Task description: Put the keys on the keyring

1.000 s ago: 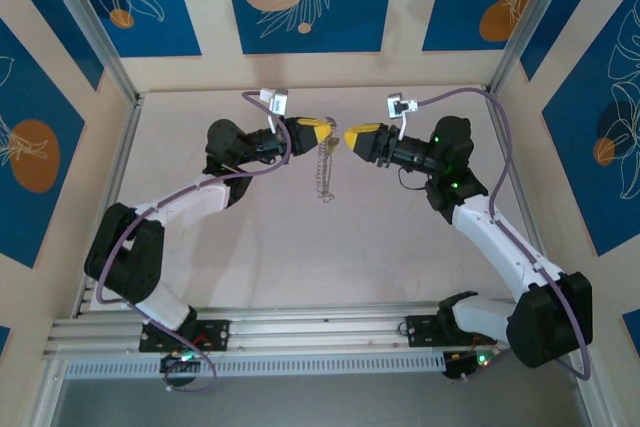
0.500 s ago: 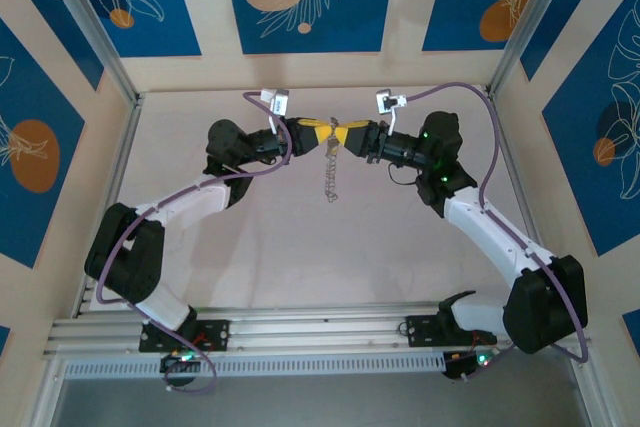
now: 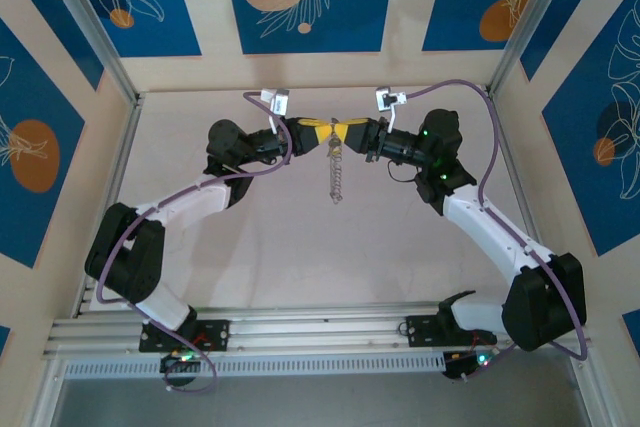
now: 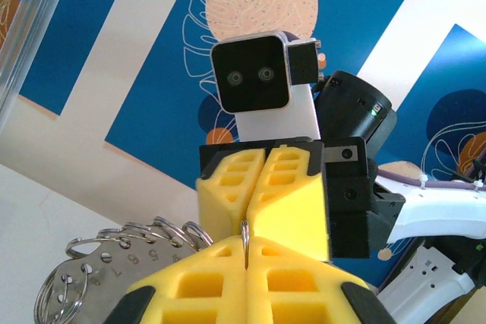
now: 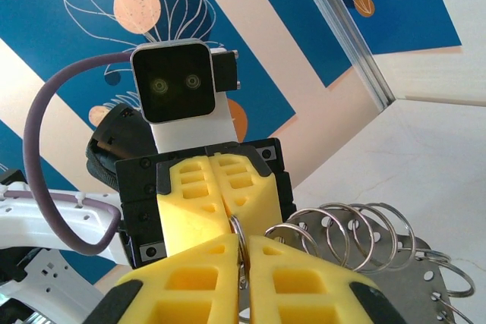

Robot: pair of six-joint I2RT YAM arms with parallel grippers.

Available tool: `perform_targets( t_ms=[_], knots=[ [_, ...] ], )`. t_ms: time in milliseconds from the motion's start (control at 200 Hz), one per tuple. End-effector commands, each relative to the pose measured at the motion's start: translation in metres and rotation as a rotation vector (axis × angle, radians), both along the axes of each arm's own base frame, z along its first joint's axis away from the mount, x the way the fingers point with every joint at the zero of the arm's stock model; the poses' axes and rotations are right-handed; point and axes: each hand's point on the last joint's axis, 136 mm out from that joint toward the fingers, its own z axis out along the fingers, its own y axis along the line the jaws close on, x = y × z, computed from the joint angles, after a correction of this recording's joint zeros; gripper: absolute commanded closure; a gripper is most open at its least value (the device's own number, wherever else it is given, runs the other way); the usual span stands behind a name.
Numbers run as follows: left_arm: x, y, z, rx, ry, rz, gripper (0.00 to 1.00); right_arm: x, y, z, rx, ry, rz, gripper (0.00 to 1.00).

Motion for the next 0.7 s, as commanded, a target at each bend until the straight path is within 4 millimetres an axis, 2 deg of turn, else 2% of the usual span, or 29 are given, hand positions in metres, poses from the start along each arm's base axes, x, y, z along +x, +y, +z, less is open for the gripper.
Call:
perform_targets(
  t_ms=[0, 285, 350, 460, 695],
  knots=[
    [-0.006, -0.003, 0.016, -0.039, -0.062, -0.016, 1.00, -0.002, 0.005, 0.014, 0.014, -0.039, 0.026, 1.00],
    [-0.007, -0.004, 0.019, -0.026, -0.076, -0.031, 1.00, -0.002, 0.003, 0.011, -0.027, -0.048, 0.069, 1.00],
    [-0.006, -0.003, 0.020, -0.013, -0.083, -0.035, 0.86, -0.002, 0.001, 0.009, -0.050, -0.044, 0.099, 1.00],
    [-0.004, 0.004, 0.022, 0.008, -0.097, -0.033, 0.72, -0.003, -0.001, 0.009, -0.088, -0.047, 0.148, 1.00],
    [0.001, 0.017, 0.021, 0.091, -0.133, -0.034, 0.58, -0.001, -0.012, 0.006, -0.142, -0.040, 0.196, 1.00]
  ],
)
